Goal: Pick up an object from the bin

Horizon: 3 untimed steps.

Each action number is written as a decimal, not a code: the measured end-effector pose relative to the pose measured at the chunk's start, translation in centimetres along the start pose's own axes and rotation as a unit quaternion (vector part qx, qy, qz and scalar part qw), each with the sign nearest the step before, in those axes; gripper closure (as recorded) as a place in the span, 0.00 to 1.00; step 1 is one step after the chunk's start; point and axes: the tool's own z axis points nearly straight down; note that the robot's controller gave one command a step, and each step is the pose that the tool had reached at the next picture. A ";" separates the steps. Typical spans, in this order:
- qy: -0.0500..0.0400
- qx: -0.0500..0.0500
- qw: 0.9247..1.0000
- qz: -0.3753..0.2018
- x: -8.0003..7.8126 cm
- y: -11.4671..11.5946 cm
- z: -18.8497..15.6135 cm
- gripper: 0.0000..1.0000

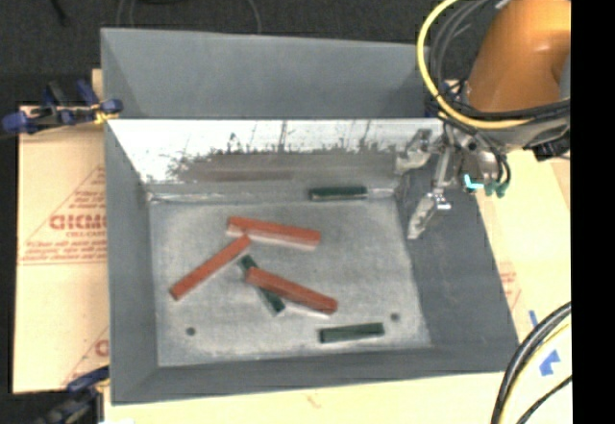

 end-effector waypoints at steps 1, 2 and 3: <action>-0.004 0.001 1.000 -0.001 -0.1 0.0 -0.4 0.00; -0.007 0.001 1.000 0.003 1.8 1.4 4.1 0.00; -0.005 -0.001 1.000 0.020 2.2 3.4 10.1 0.00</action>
Offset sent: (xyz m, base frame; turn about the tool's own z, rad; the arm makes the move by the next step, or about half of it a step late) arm -0.0525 0.0407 -0.1206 0.0198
